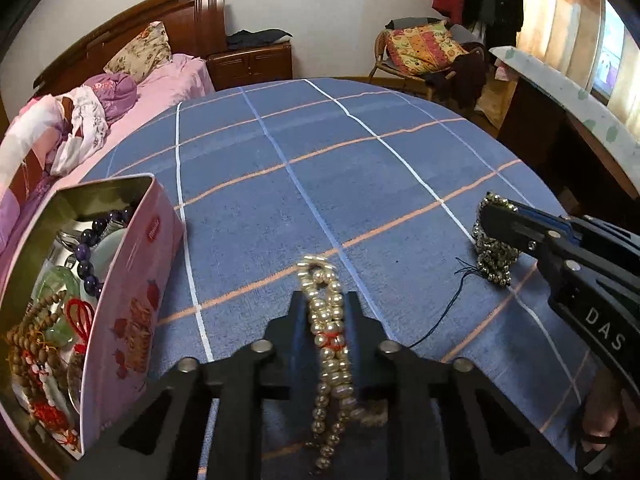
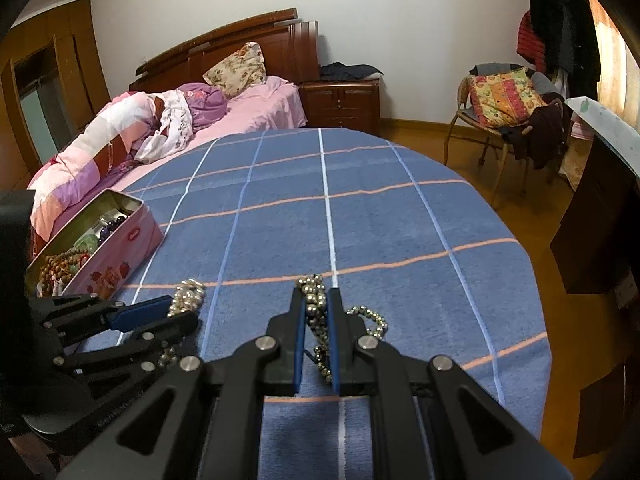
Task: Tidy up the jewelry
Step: 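Grasp the white pearl necklace with the left tool, then carry both necklaces over the tin and open both tools to drop them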
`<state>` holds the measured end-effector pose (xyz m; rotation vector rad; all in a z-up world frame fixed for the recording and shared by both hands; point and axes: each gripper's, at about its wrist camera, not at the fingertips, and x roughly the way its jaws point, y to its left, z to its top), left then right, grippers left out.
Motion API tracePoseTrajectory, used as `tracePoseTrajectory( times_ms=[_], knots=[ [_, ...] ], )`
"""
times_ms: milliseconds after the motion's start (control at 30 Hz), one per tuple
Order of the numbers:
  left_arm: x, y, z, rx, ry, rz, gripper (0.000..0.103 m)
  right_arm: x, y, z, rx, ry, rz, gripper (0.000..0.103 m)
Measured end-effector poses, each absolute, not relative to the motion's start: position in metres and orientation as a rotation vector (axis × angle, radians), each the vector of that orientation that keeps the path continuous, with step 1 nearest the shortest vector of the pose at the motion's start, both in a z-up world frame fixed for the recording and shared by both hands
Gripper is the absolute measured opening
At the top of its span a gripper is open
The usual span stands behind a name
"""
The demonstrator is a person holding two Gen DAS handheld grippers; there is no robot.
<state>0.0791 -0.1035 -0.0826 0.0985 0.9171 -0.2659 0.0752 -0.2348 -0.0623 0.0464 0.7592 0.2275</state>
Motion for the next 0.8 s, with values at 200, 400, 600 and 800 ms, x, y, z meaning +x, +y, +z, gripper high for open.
tracePoseTrajectory(
  times_ms=[200, 400, 600, 800],
  knots=[
    [0.078, -0.085, -0.079, 0.032, 0.886, -0.232, 0.005, 0.075, -0.232, -0.063, 0.036, 0.759, 0.24, 0.013],
    [0.072, -0.078, -0.075, 0.017, 0.85, -0.221, 0.005, 0.075, -0.231, -0.063, 0.032, 0.758, 0.246, 0.013],
    [0.063, -0.066, -0.056, -0.02, 0.785, -0.21, 0.005, 0.073, -0.228, -0.062, 0.027, 0.745, 0.253, 0.013],
    [0.055, -0.056, -0.038, -0.03, 0.728, -0.192, 0.005, 0.072, -0.227, -0.061, 0.019, 0.732, 0.258, 0.013]
  ],
)
